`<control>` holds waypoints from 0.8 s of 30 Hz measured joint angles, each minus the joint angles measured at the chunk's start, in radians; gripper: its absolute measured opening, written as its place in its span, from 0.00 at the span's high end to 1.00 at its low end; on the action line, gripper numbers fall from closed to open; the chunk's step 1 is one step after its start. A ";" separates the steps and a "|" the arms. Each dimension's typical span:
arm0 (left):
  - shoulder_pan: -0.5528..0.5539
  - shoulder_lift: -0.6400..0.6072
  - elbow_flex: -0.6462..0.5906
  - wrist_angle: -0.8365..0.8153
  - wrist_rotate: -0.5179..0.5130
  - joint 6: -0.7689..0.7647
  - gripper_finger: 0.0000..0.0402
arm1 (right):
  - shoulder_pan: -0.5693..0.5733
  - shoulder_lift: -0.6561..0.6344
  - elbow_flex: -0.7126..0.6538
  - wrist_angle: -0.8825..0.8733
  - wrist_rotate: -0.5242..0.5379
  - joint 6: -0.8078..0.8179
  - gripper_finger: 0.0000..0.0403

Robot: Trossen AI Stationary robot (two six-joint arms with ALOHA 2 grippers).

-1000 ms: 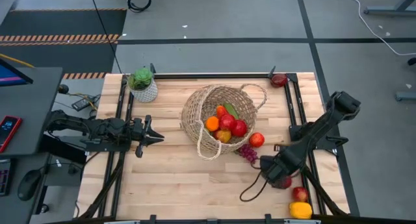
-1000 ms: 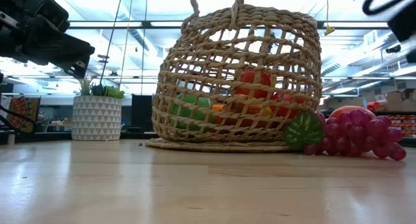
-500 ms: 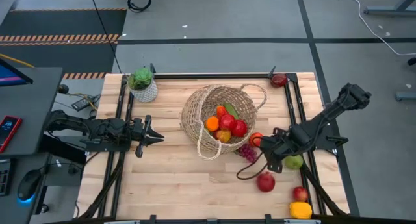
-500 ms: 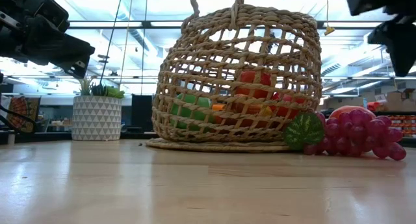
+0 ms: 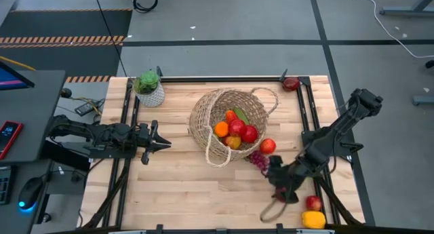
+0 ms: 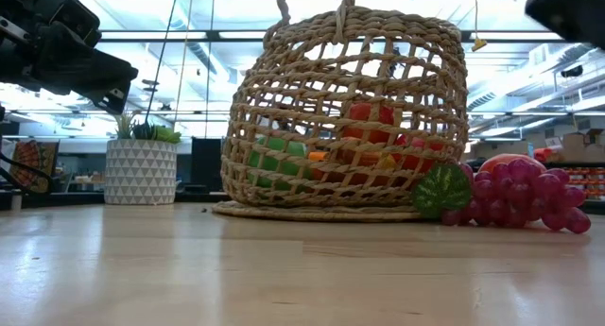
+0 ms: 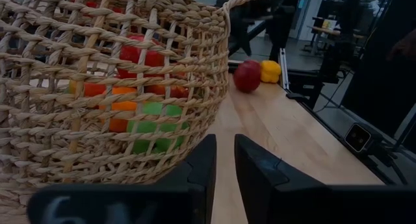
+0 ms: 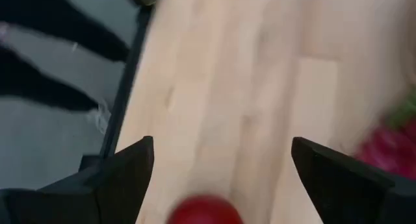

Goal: Build produce basket
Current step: Put the red pomegranate into the woven basket

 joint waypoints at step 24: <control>0.000 0.000 0.000 0.000 0.000 0.000 0.86 | 0.043 0.159 -0.131 -0.017 -0.130 -0.054 0.01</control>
